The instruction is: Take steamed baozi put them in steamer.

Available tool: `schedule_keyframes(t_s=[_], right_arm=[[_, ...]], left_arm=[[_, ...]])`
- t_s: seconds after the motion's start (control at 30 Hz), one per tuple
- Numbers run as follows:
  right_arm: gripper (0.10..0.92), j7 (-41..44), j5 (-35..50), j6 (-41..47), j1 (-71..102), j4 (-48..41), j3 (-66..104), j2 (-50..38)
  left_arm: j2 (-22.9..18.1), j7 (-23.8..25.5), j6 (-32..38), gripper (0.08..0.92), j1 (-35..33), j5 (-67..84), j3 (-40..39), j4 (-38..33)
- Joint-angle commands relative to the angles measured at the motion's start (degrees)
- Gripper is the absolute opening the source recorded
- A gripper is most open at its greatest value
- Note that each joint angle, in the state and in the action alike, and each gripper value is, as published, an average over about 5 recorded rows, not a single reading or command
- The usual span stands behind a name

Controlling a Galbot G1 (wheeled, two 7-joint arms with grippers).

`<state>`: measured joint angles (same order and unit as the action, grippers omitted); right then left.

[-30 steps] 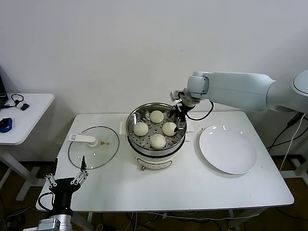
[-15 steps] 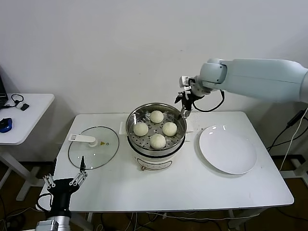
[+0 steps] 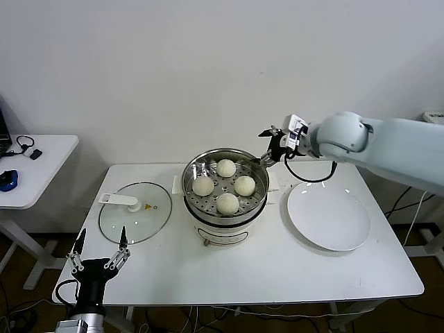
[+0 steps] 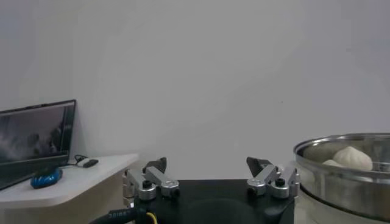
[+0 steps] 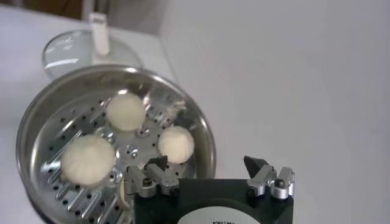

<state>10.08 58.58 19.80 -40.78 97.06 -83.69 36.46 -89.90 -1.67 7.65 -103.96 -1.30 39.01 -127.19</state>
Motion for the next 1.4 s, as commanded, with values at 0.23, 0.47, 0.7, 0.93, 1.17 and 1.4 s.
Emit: schedule_keyframes(t_s=[0.23,0.47,0.7,0.93,1.17,1.4], right_arm=[[0.823,-26.62,-9.79,-16.08,43.88,22.29,39.89,-31.87],[0.823,-29.01,-7.53,-18.99,43.43,22.82,42.73,-35.02],[0.823,-29.86,-7.55,-18.97,43.87,22.73,43.29,-34.76],[0.823,-27.1,-17.78,-13.27,97.84,22.08,98.57,-15.52],[0.823,-22.35,-27.29,-13.76,112.71,22.78,113.03,1.75],[0.823,-18.35,-32.5,-18.88,123.48,22.8,119.77,13.65]], left_arm=[[-0.28,-0.06,0.47,0.823,0.1,-0.82,-0.93,1.05],[-0.76,-0.15,0.72,0.823,0.57,-0.76,-0.77,1.98],[-1.5,-0.32,1.14,0.823,1.2,-0.82,-1.07,2.71],[-1.85,-0.35,1.27,0.823,1.79,-0.59,-0.38,2.55],[-1.38,-0.29,1.34,0.823,1.36,-0.19,0.97,2.65],[-0.98,-0.19,1.34,0.823,1.32,-0.23,1.25,3.22]])
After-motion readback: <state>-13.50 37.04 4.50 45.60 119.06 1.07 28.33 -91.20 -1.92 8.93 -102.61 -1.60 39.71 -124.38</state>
